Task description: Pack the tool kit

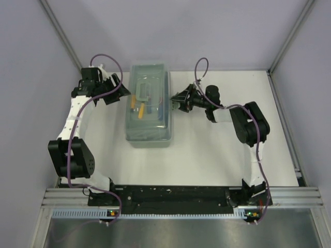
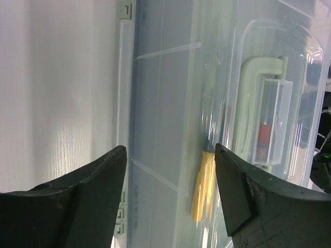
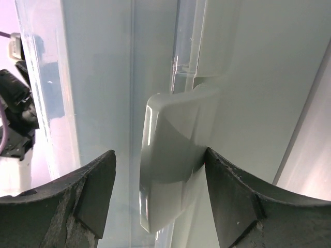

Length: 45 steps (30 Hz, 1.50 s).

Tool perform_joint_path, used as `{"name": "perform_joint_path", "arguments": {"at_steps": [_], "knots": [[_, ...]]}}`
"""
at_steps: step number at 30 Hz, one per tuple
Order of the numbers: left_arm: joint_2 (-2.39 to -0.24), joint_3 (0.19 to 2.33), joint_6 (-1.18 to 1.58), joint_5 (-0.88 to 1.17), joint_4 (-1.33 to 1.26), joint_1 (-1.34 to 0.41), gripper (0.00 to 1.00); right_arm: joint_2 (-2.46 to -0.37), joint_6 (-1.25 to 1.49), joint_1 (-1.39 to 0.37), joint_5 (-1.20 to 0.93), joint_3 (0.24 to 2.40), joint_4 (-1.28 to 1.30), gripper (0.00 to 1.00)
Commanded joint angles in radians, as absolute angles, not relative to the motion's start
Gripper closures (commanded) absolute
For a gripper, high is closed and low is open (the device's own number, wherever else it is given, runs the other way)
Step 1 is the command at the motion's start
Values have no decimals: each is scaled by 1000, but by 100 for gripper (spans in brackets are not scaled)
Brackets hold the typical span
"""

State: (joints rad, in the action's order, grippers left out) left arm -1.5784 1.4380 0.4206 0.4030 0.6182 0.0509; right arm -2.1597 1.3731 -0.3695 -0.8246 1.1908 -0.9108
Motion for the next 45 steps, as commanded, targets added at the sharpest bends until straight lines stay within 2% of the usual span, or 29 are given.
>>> {"name": "perform_joint_path", "arguments": {"at_steps": [1, 11, 18, 31, 45], "knots": [[-1657, 1391, 359, 344, 764, 31, 28, -2005, 1152, -402, -844, 1265, -665, 33], [-1681, 1391, 365, 362, 752, 29, 28, -1970, 921, -463, -787, 1400, -266, 34], [-1693, 1381, 370, 383, 739, 26, 29, -1979, 861, -489, -746, 1482, -106, 36], [-1701, 1361, 376, 410, 716, 15, 30, -1987, 885, -497, -736, 1528, -49, 41], [-1712, 1361, 374, 417, 712, 14, 31, -1954, 928, -506, -752, 1548, -54, 41]]}}
